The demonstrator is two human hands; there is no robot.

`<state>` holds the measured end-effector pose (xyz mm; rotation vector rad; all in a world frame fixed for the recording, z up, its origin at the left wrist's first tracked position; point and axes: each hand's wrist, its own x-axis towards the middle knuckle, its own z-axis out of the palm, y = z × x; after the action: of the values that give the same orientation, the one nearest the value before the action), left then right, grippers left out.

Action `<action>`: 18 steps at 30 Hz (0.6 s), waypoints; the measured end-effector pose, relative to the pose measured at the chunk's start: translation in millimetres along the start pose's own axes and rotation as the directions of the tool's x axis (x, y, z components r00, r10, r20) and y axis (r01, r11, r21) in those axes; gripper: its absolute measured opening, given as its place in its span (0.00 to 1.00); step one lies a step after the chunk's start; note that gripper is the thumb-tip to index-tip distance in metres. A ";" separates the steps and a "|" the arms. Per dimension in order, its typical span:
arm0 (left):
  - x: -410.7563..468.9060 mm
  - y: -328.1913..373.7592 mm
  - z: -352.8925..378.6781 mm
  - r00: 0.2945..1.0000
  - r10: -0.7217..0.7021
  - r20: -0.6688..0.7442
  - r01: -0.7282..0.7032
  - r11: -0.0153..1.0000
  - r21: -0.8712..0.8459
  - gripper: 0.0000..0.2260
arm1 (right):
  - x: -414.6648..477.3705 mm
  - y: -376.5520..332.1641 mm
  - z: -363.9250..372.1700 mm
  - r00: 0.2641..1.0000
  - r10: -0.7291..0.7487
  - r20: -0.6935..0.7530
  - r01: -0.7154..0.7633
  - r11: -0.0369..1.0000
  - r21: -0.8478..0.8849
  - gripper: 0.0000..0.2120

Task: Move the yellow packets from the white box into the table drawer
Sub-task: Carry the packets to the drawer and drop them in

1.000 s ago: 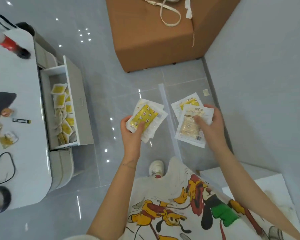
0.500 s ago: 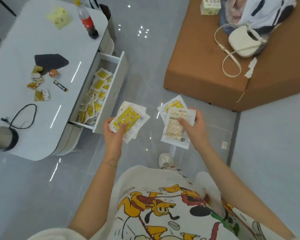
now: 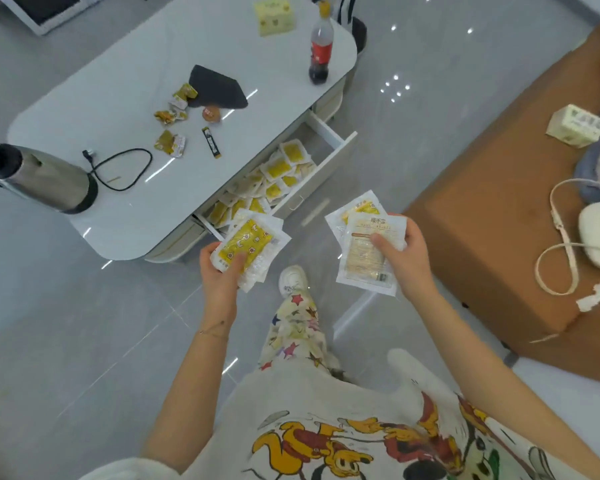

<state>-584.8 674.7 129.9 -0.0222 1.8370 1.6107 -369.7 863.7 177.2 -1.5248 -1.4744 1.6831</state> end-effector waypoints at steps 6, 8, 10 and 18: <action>74.7 21.7 7.9 0.997 -0.048 -0.058 0.049 0.999 0.010 0.17 | 80.9 -37.4 44.1 0.999 0.037 -0.003 -0.037 0.999 -0.017 0.11; 99.0 29.6 9.7 0.996 -0.047 -0.070 0.048 0.999 0.016 0.16 | 106.2 -44.7 56.0 0.998 0.060 -0.016 -0.060 0.998 -0.021 0.13; 121.6 33.9 12.2 0.996 -0.053 -0.077 0.055 0.998 0.016 0.15 | 131.7 -48.5 67.2 0.995 0.090 -0.034 -0.090 0.996 -0.014 0.16; 212.3 -17.2 11.0 0.966 -0.192 -0.170 0.201 0.979 0.034 0.15 | 248.2 -11.6 141.9 0.977 0.210 0.040 -0.205 0.973 -0.106 0.16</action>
<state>-734.7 767.8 10.0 -0.3155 1.9338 1.4600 -575.8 1019.7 54.3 -1.7557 -1.4904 1.8008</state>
